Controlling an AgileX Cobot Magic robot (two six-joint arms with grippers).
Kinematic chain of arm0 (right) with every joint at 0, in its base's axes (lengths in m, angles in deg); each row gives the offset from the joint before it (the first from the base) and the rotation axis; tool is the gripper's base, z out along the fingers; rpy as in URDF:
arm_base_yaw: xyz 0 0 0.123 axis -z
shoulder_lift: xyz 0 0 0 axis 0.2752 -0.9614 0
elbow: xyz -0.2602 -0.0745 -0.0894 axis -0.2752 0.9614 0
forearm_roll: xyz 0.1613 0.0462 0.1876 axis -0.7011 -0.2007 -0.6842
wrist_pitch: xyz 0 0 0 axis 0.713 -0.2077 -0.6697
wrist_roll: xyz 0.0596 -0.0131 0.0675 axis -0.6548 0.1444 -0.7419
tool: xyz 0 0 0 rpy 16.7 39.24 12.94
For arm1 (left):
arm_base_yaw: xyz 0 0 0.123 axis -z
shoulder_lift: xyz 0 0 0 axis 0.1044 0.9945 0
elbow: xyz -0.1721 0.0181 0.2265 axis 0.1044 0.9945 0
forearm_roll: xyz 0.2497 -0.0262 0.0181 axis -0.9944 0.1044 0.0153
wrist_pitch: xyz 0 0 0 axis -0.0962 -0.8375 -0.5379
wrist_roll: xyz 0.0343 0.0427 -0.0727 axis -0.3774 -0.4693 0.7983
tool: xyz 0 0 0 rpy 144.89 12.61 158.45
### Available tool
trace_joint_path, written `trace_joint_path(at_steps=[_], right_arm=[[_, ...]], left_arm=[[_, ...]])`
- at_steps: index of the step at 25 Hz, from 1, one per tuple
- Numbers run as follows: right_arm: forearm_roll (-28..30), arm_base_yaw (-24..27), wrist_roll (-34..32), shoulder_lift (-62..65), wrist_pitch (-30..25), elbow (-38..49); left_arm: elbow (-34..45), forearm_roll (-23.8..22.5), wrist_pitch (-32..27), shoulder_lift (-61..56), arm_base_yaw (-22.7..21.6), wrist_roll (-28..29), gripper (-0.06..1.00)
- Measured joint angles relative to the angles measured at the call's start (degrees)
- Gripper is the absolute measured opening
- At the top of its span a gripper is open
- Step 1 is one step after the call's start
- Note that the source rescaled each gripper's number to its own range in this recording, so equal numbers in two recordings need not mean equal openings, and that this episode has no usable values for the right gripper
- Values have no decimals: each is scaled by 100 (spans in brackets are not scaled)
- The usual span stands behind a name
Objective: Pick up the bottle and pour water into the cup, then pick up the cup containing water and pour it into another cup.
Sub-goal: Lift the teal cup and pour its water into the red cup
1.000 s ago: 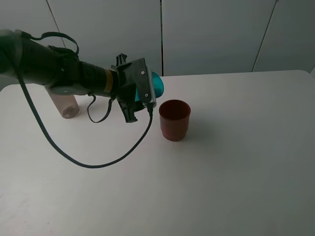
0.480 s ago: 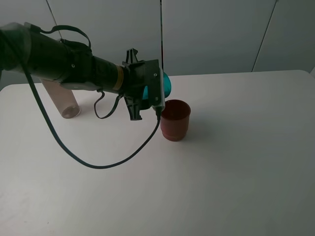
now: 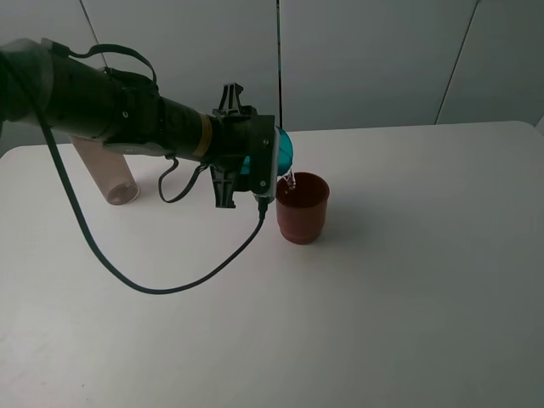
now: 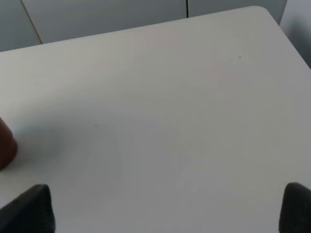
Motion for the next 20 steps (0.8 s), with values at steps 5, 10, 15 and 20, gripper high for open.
trace_joint_path(at_steps=[5, 10, 15, 20], right_arm=[[0, 0, 0, 0, 0, 0], [0, 0, 0, 0, 0, 0], [0, 0, 0, 0, 0, 0], [0, 0, 0, 0, 0, 0]], left_arm=[[0, -38, 0, 0, 0, -492, 10], [-19, -46, 0, 0, 0, -660, 10], [-129, -53, -69, 0, 45, -711, 10], [-175, -82, -107, 0, 69, -760, 10]])
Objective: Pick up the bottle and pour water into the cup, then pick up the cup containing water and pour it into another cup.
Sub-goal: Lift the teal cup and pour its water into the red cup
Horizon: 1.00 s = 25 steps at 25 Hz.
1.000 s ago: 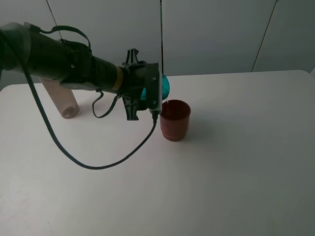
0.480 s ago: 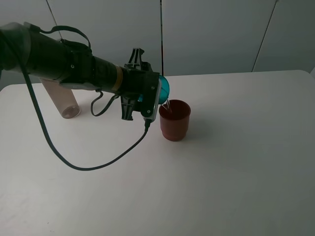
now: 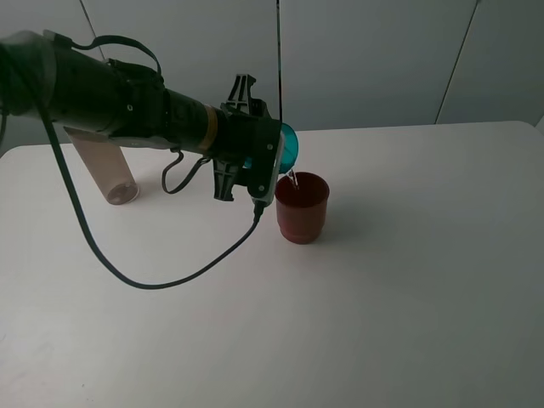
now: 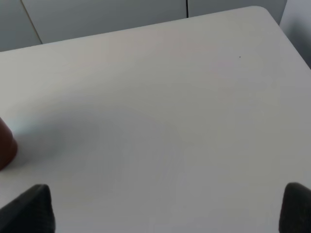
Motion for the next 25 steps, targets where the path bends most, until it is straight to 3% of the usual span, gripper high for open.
trace_joint_path(at_steps=[8, 25], right_arm=[[0, 0, 0, 0, 0, 0], [0, 0, 0, 0, 0, 0]], left_arm=[[-11, -271, -150, -3, 18, -57, 10], [-11, -363, -307, -3, 27, -595, 10]])
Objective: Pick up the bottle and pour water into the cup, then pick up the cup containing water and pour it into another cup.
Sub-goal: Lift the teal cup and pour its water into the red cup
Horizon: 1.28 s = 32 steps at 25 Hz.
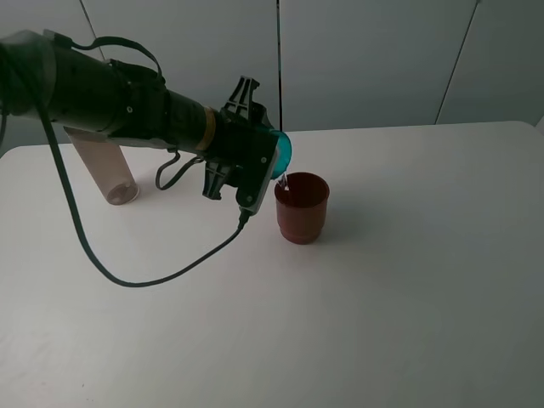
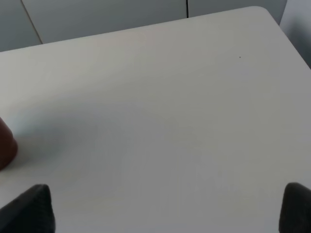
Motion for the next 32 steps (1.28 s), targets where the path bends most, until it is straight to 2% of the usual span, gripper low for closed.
trace_joint_path(at_steps=[12, 32], right_arm=[[0, 0, 0, 0, 0, 0], [0, 0, 0, 0, 0, 0]], left_arm=[[0, -132, -29, 0, 0, -22, 10], [-318, -870, -414, 0, 358, -22, 10]])
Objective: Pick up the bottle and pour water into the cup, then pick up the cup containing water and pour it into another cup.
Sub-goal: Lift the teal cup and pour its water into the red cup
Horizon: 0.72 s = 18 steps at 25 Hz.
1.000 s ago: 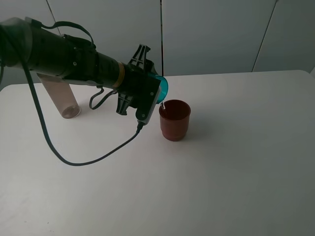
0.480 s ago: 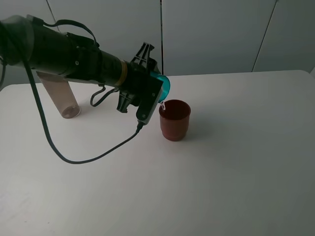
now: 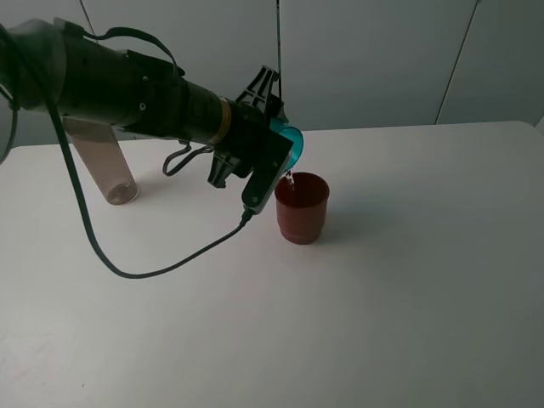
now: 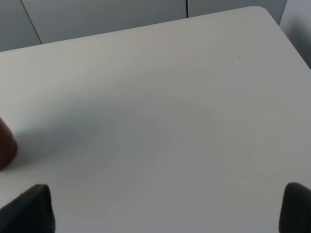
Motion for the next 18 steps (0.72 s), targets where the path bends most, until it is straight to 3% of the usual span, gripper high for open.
trace_joint_path(at_steps=[9, 18], right_arm=[[0, 0, 0, 0, 0, 0], [0, 0, 0, 0, 0, 0]], left_arm=[[-76, -321, -260, 0, 90, 0, 10], [-85, -1017, -428, 0, 124, 0, 10]])
